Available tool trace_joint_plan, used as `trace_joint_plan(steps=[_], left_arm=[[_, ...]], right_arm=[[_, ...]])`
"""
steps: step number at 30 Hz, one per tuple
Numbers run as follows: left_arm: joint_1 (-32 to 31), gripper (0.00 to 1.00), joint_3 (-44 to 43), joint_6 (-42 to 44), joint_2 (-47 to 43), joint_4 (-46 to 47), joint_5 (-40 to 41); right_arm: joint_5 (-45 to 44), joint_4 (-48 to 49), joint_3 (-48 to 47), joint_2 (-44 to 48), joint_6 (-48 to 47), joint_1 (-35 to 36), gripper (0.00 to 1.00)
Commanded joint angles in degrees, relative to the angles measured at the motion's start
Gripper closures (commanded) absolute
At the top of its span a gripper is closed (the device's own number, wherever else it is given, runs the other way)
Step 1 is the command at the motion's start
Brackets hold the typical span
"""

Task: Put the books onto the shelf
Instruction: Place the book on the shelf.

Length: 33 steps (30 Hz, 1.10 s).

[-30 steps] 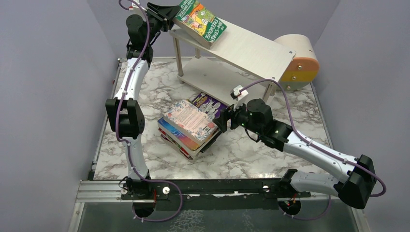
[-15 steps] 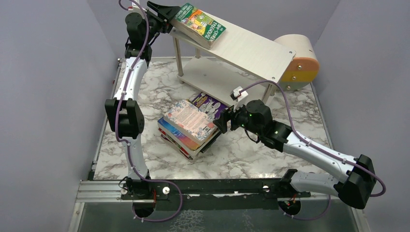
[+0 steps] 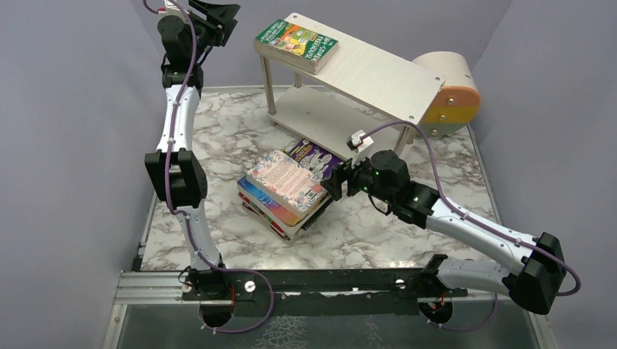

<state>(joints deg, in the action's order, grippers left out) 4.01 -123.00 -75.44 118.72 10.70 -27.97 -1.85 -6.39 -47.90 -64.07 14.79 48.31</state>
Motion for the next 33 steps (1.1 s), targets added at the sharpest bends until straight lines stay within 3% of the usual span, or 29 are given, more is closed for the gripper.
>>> trace_joint_plan(steps=[1,8,12,14,19,24,33], left_arm=[[2.3,0.48,3.2,2.8,-4.4,-0.7,-2.2],[2.5,0.45,26.8,13.8,-22.9,-1.6,1.0],[2.2,0.32,40.9,19.5,-35.2,-4.7,3.7],[2.0,0.32,45.9,21.6,-39.2,-5.9,3.3],[1.2,0.29,52.4,26.3,-43.9,-11.2,0.1],[-1.1,0.19,58.9,30.4,-47.1,-13.3,-0.8],[-3.7,0.09,64.1,34.4,-48.5,-14.0,-4.4]], right_arm=[[-0.6,0.8,0.3,0.7,0.1,0.2,0.24],[-2.4,-1.7,0.3,2.1,1.1,0.3,0.24],[-3.5,-4.1,1.1,4.5,1.3,0.3,0.24],[-3.6,-5.7,1.6,5.4,1.6,0.3,0.24],[-3.2,-8.0,3.9,6.1,2.5,0.3,0.24],[-2.6,-6.8,6.1,5.2,3.6,0.3,0.24],[-2.0,-3.5,4.8,1.4,3.3,0.3,0.24]])
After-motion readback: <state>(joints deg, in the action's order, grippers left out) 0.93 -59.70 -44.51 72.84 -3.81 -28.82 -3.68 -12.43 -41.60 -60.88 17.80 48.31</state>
